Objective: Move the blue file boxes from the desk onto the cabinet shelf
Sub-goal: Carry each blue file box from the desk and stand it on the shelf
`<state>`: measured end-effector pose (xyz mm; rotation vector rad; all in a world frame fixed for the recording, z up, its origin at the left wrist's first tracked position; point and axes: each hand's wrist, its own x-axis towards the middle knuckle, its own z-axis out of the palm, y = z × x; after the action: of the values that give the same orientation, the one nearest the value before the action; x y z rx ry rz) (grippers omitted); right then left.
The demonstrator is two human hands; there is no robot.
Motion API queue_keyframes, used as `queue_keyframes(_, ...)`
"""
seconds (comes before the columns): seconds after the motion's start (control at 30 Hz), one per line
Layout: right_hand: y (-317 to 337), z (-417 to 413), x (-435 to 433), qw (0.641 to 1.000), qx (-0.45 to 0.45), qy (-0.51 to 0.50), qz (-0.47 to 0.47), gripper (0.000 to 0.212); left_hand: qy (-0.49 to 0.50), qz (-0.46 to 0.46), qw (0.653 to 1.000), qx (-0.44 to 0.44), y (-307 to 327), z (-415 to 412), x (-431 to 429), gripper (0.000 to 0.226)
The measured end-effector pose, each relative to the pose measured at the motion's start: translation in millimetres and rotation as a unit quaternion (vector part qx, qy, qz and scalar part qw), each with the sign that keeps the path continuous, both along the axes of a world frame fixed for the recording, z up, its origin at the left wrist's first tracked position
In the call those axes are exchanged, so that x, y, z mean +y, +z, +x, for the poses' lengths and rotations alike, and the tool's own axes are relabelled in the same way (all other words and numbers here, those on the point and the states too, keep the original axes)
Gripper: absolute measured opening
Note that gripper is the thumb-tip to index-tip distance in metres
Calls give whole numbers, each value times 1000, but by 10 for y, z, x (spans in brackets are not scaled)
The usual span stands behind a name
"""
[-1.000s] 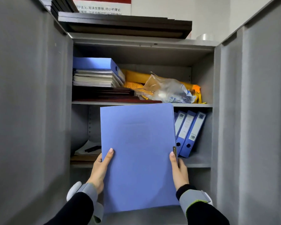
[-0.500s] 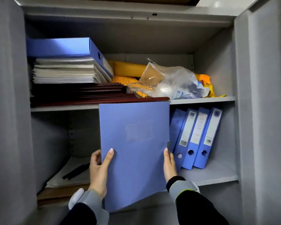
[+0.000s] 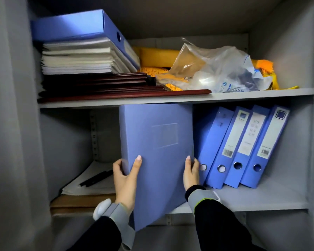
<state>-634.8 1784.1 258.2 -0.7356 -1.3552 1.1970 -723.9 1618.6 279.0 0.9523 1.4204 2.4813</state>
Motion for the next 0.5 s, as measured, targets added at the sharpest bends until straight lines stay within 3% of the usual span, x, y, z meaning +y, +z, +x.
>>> queue_keyframes(0.1, 18, -146, 32, 995, -83, 23, 58, 58, 20, -27, 999, 14, -71, -28, 69, 65)
queue_keyframes(0.2, -19, -223, 55, 990, -114, 67, 55, 57, 0, -50, 998, 47, -53, -111, 97, 61)
queue_keyframes(0.37, -59, -290, 92, 986, -85, 141, 20, 52, -47, -89, 985, 142, -150, 65, 286, 68)
queue_keyframes(0.5, 12, -217, 75, 985, -43, 161, 34, 47, -64, -115, 980, 151, -150, 206, 558, 79)
